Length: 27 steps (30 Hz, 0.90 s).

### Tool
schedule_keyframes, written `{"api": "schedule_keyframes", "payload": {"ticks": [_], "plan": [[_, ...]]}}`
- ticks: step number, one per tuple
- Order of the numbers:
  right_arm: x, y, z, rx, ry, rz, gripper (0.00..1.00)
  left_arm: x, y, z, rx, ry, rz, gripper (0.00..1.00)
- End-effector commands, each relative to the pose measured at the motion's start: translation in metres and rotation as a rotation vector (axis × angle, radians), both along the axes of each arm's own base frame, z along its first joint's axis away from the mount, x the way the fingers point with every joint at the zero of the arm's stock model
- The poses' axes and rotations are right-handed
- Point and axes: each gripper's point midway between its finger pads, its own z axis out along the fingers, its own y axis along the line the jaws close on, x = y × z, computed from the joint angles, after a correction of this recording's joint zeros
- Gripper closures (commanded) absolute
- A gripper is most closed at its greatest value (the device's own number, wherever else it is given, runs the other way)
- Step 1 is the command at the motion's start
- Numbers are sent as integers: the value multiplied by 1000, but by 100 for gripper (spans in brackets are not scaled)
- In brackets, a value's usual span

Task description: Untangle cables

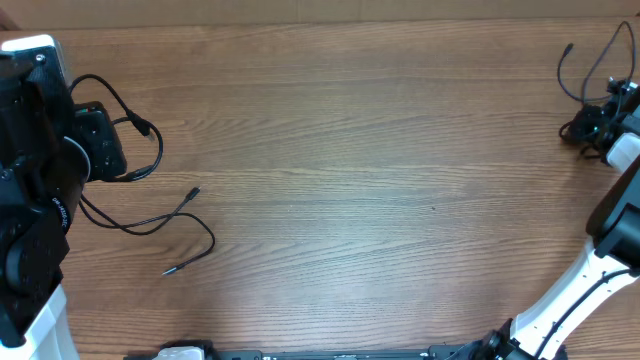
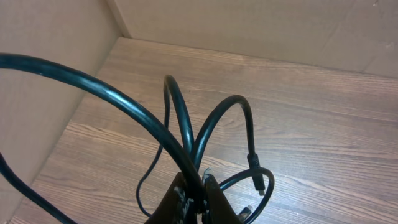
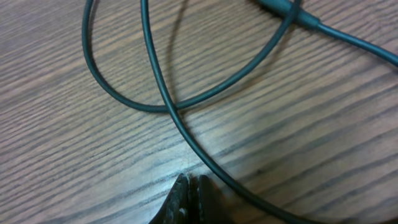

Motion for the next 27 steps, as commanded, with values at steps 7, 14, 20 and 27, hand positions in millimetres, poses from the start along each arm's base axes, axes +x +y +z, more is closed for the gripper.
{"api": "schedule_keyframes", "payload": {"ticks": [7, 14, 20, 27], "plan": [[-23, -27, 33, 46, 11, -287, 96, -2, 3, 1, 3, -2, 17, 96], [-61, -66, 19, 132, -31, -761, 96, -2, 3, -2, 4, 9, 17, 96], [-71, -79, 12, 174, -107, -983, 96, -3, 3, -2, 3, 13, 17, 96], [-58, -77, -17, 219, -124, -945, 96, -3, 3, -2, 3, 13, 17, 96]]}}
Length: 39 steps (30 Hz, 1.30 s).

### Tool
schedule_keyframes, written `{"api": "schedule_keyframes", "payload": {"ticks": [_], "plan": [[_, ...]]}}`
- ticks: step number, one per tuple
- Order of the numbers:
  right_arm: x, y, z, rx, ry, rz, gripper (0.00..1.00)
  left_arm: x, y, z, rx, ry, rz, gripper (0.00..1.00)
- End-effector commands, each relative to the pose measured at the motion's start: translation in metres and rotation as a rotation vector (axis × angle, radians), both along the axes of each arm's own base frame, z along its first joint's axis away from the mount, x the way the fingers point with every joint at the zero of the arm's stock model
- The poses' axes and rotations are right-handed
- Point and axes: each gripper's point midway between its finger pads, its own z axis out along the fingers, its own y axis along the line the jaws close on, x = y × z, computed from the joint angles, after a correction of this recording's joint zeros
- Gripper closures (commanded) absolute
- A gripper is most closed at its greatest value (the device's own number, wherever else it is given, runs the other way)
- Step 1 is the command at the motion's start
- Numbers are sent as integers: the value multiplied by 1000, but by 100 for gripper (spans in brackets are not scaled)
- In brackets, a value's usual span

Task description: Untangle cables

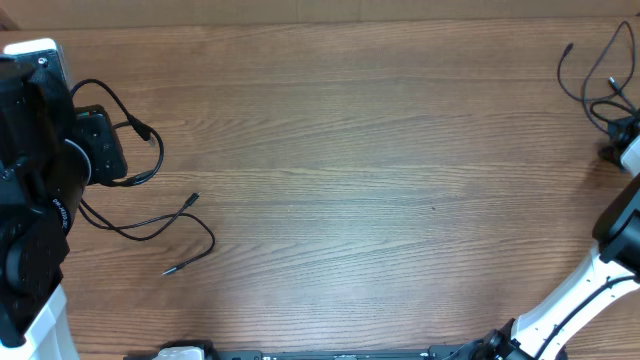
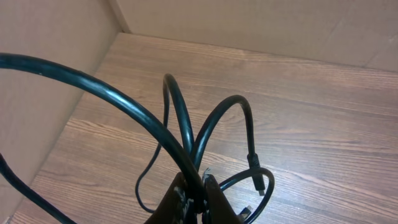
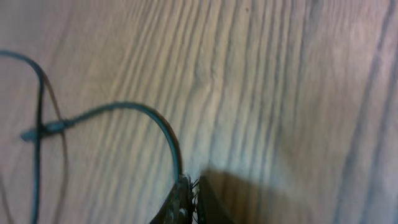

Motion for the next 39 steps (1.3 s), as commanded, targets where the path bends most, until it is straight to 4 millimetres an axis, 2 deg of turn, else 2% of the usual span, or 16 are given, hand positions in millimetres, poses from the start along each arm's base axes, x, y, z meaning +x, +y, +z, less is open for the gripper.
{"api": "schedule_keyframes", "payload": {"ticks": [1, 5, 13, 23, 29, 36, 39], "plan": [[3, 3, -34, 51, -14, -18, 96, 0, 3, 1, 4, -6, 17, 96], [15, 8, -50, 81, -61, 23, 96, 0, 3, 1, 3, -6, 17, 96], [38, 9, -45, 67, -157, 77, 96, 1, 2, 2, -1, -12, 13, 96], [74, 41, -54, 46, -205, 166, 96, 1, -1, 2, -13, -12, 1, 96], [96, 58, -41, 9, -257, 212, 96, 1, -1, 2, -13, -12, 1, 96], [102, 58, -35, -16, -255, 223, 96, 1, -1, 2, -13, -12, 1, 96], [109, 62, -21, -33, -245, 332, 96, 1, -1, 1, -13, -11, 1, 96]]}}
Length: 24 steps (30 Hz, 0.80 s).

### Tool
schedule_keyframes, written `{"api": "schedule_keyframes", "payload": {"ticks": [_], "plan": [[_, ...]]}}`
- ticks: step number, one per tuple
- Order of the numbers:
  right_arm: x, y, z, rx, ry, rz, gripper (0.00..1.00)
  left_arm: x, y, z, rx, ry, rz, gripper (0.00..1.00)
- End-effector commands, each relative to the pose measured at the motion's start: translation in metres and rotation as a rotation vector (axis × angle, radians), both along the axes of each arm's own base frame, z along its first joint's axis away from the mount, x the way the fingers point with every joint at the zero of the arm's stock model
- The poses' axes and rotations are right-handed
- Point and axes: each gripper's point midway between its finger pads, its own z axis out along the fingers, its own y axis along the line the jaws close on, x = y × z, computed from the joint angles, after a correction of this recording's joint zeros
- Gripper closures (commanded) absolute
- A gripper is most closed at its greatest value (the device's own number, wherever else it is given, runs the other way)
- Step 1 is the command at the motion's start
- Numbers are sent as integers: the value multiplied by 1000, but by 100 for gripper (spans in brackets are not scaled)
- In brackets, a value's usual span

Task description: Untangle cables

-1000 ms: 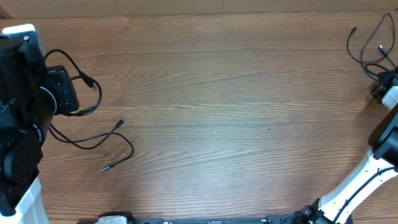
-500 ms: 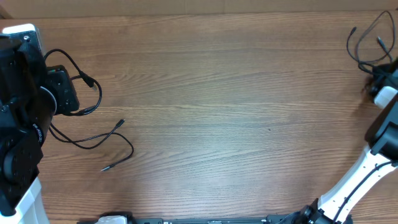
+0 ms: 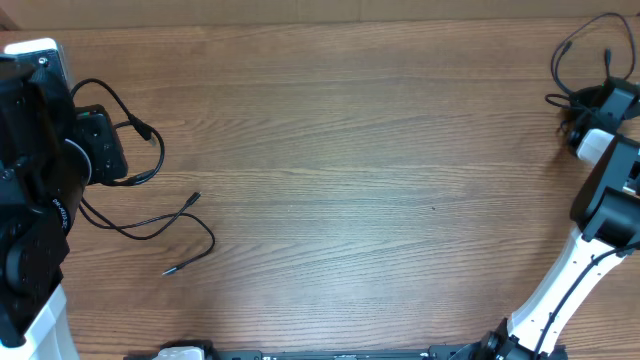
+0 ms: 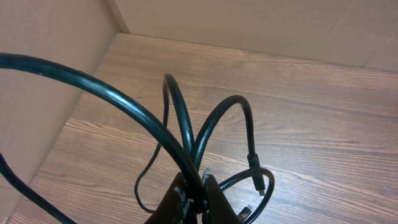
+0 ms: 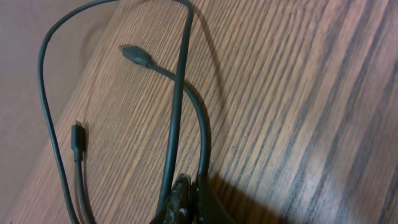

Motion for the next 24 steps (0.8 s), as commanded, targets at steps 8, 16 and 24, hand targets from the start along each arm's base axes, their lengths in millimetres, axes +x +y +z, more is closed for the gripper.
{"api": "schedule_keyframes", "payload": {"ticks": [8, 16, 24], "plan": [[5, 17, 119, -147, 49, 222, 96, 3, -8, 1, -36, -11, -34, 96], [-20, 102, 270, -267, -15, 552, 96, 5, -8, 3, -19, -18, -49, 96], [-77, 239, 365, -440, -47, 874, 96, 43, -41, -15, -131, 30, -210, 96]]}}
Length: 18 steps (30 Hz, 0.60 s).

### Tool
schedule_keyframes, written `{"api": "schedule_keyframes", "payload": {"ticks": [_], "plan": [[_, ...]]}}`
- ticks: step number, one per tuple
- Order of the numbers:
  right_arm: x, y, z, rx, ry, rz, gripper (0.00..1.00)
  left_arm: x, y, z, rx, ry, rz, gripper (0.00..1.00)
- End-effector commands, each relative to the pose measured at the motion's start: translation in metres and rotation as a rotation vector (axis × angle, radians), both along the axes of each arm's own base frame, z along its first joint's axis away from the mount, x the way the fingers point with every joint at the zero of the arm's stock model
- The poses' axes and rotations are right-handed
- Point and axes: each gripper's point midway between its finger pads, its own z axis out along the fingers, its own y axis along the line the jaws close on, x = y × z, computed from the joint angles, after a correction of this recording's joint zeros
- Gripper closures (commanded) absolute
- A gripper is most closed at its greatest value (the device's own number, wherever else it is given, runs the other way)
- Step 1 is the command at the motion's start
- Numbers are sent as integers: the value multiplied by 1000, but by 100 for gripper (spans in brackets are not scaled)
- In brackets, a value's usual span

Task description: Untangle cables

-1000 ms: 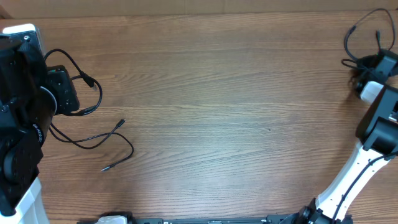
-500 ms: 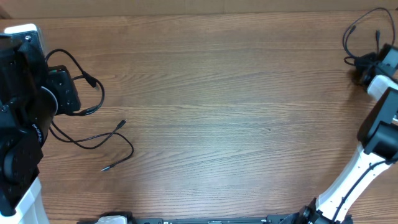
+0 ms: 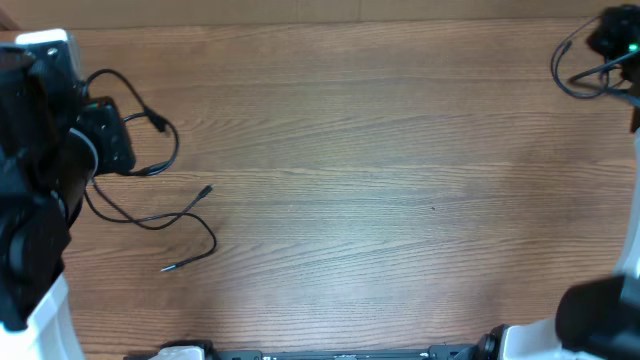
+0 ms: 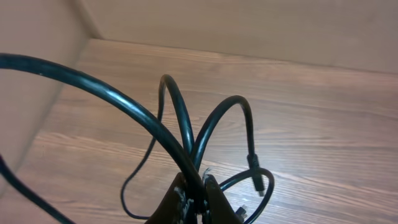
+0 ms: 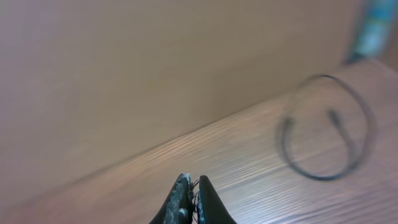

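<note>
A thick black cable (image 4: pixel 124 102) arches up in several loops in the left wrist view. My left gripper (image 4: pixel 196 186) is shut on it at the table's left side, where the overhead view shows the loops (image 3: pixel 160 140). A thinner strand (image 3: pixel 150 220) trails from there to a plug (image 3: pixel 166 268). A second thin dark cable (image 3: pixel 570 75) lies at the far right corner and shows as a blurred loop (image 5: pixel 323 130) in the right wrist view. My right gripper (image 5: pixel 190 185) is shut above it, and no cable runs out of its jaws.
A tan wall (image 5: pixel 155 68) stands along the far edge of the table. Another wall (image 4: pixel 31 74) closes the left side. Brown wood tabletop (image 3: pixel 380 190) spans the stretch between the two arms.
My right gripper was shut low on the thin cable; now it is higher, facing the wall, with the loop lying away from it. The left gripper and its loops sit slightly further right.
The left gripper stayed shut on the thick cable throughout, hardly moving until its small shift now. The right gripper stayed shut low by the thin cable at the right edge at each earlier moment, in a different spot each time. Now it is raised, off the loop.
</note>
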Motion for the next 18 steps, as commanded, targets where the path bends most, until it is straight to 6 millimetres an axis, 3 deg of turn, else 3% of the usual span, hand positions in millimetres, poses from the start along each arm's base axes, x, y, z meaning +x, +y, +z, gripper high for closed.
{"api": "schedule_keyframes", "payload": {"ticks": [1, 6, 10, 14, 18], "plan": [[-24, 62, 33, -92, -33, 174, 96, 38, -31, -21, -106, 61, -155, 96], [-61, 105, 64, -99, -68, 253, 96, 106, -67, -60, -206, 132, -288, 96], [-79, 119, 80, -107, -97, 277, 96, 147, -136, -91, -345, 180, -512, 96], [-87, 120, 84, -108, -101, 277, 96, 146, -200, -127, -441, 309, -676, 96], [-88, 120, 80, -103, -84, 278, 92, 130, -241, -157, -418, 425, -746, 96]]}}
